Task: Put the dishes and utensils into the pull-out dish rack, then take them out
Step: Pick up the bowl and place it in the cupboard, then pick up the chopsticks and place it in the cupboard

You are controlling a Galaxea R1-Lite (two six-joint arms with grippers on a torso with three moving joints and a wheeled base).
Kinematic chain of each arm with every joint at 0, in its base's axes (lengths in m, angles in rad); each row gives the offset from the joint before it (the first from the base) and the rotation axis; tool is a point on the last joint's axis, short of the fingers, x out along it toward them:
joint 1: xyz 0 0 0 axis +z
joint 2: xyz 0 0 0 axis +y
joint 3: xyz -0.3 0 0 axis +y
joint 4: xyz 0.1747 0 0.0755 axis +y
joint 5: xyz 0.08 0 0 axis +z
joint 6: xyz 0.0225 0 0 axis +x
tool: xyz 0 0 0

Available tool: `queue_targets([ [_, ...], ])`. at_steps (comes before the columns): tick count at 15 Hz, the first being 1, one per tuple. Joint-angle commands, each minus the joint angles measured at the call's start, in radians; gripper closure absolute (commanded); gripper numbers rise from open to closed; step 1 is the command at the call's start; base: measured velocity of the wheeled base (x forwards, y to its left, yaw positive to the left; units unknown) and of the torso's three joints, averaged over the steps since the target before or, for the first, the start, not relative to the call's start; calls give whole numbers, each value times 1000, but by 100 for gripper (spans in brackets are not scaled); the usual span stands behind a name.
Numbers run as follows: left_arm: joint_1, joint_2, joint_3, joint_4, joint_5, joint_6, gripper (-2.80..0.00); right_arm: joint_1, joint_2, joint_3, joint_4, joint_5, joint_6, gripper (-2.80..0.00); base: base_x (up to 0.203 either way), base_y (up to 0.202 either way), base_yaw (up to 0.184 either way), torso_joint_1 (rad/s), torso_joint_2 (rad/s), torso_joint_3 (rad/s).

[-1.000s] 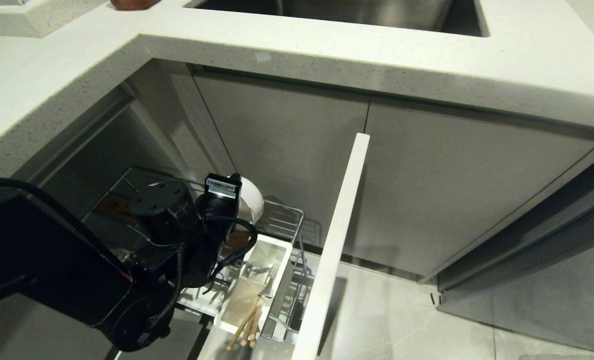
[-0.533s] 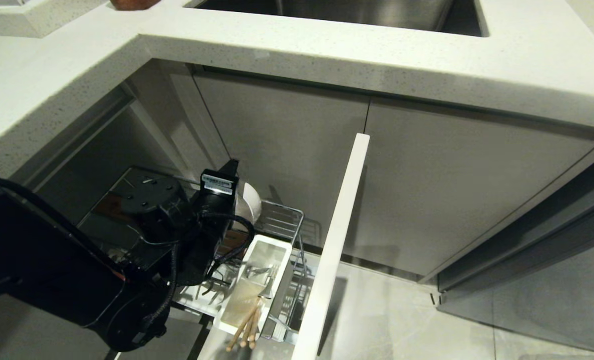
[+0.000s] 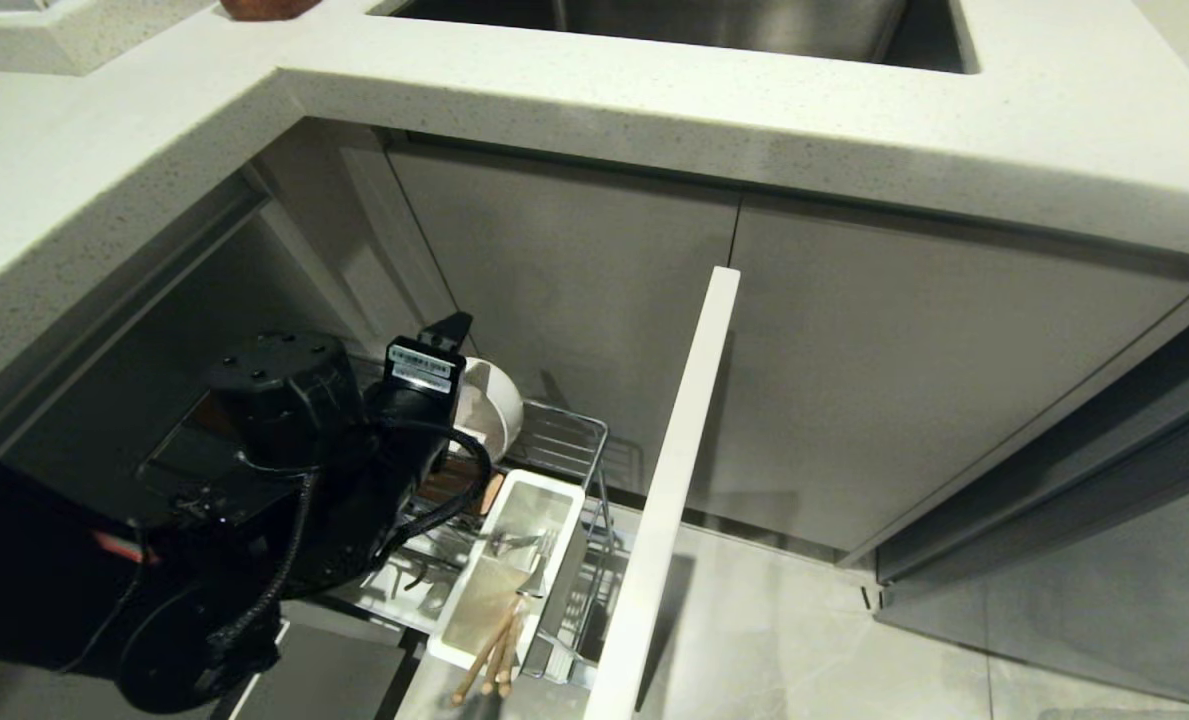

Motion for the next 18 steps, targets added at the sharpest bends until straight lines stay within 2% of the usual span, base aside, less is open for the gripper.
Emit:
queue_targets([
  [1, -12, -100, -6, 75, 2, -8, -280, 1, 0, 2, 0, 0, 0, 0, 0, 0, 0, 0, 0, 0],
  [6, -31, -276, -15, 284, 1, -23, -280, 1, 0, 2, 0, 0, 0, 0, 0, 0, 0, 0, 0, 0],
  [7, -35, -298, -15, 310, 1, -23, 0, 0, 0, 2, 0, 0, 0, 0, 0, 0, 0, 0, 0, 0],
  [10, -83, -343, -39, 415, -2, -8, 0, 0, 0, 2, 0, 0, 0, 0, 0, 0, 0, 0, 0, 0],
  [11, -118, -352, -55, 446, 0, 21, 0, 1, 0, 2, 0, 0, 0, 0, 0, 0, 0, 0, 0, 0],
  [14, -176, -358, -86, 459, 8, 215, 0, 1, 0, 3, 0, 0, 0, 0, 0, 0, 0, 0, 0, 0],
  [15, -182, -357, -97, 460, 14, 254, 0, 1, 0, 3, 0, 0, 0, 0, 0, 0, 0, 0, 0, 0],
  [17, -192, -355, -141, 461, 34, 410, 0, 0, 0, 3, 0, 0, 0, 0, 0, 0, 0, 0, 0, 0],
  [18, -199, -355, -162, 461, 72, 480, 0, 0, 0, 3, 0, 0, 0, 0, 0, 0, 0, 0, 0, 0],
])
